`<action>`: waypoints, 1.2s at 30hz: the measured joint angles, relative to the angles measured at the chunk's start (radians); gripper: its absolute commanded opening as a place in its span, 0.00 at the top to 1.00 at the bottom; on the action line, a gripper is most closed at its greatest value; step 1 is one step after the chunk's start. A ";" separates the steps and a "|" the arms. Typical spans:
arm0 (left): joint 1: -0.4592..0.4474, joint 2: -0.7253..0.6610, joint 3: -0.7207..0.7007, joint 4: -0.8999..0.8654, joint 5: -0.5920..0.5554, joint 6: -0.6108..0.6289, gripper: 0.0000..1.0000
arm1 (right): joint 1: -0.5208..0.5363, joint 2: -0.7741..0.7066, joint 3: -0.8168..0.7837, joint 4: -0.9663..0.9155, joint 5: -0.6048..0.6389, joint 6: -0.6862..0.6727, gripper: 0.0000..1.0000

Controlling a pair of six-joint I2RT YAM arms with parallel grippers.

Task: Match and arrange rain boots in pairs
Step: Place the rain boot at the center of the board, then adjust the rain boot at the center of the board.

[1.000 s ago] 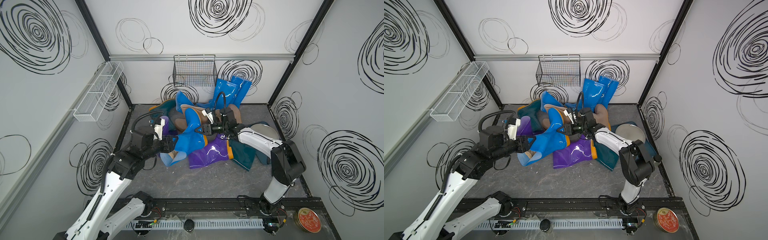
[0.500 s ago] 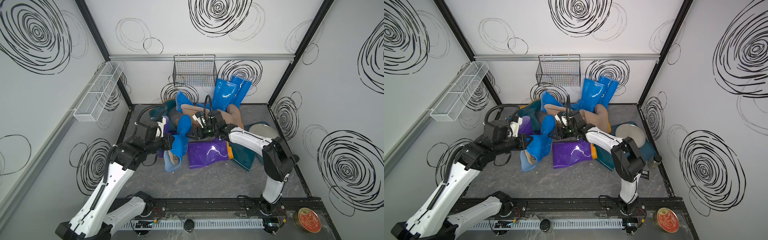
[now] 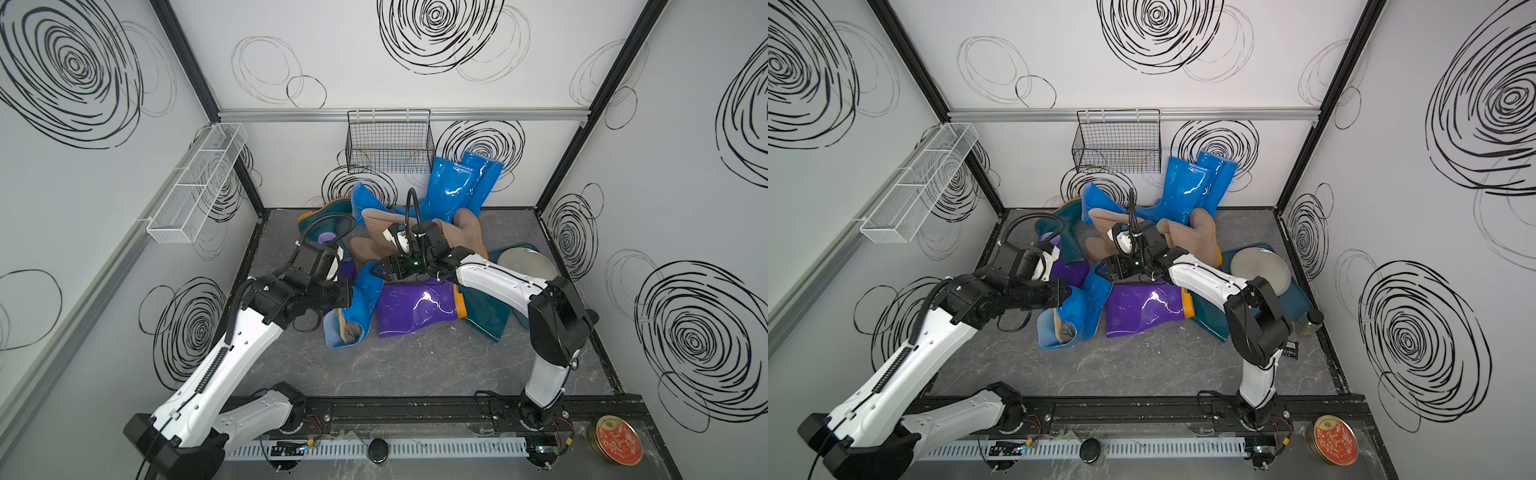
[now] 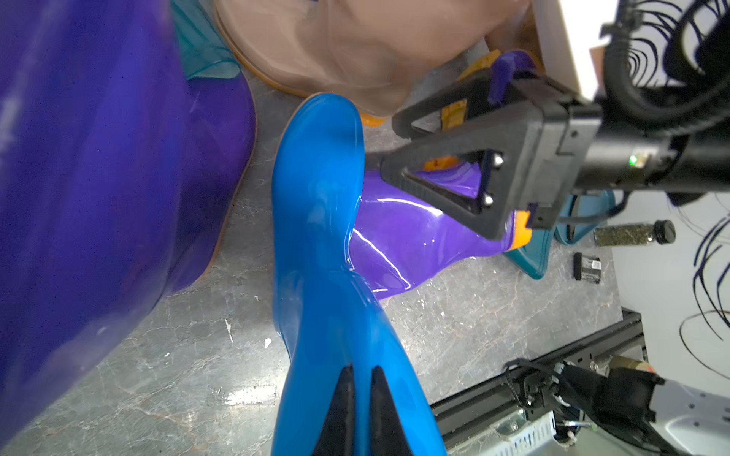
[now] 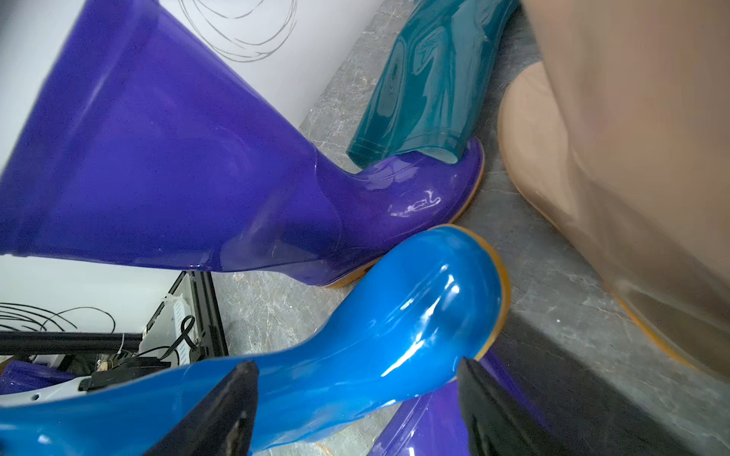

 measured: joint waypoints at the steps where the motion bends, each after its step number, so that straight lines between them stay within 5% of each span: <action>1: 0.011 0.003 0.000 0.003 -0.004 -0.004 1.00 | 0.000 0.000 0.000 0.000 -0.004 0.000 0.19; 6: 0.029 0.019 -0.001 0.023 -0.034 -0.047 1.00 | -0.004 0.027 0.013 -0.005 -0.048 -0.006 0.24; 12: 0.036 0.028 -0.033 0.118 -0.047 -0.076 0.40 | -0.004 0.161 0.123 -0.044 -0.068 -0.018 0.22; 20: 0.040 0.052 0.039 0.160 -0.119 -0.037 0.11 | -0.013 0.077 0.124 -0.130 0.008 -0.047 0.16; 30: 0.037 0.057 0.280 0.160 -0.301 0.096 0.02 | -0.006 -0.077 0.219 -0.229 0.053 -0.063 0.14; 36: 0.180 0.050 0.230 0.129 -0.320 0.183 0.01 | 0.056 -0.077 0.303 -0.348 0.077 -0.082 0.08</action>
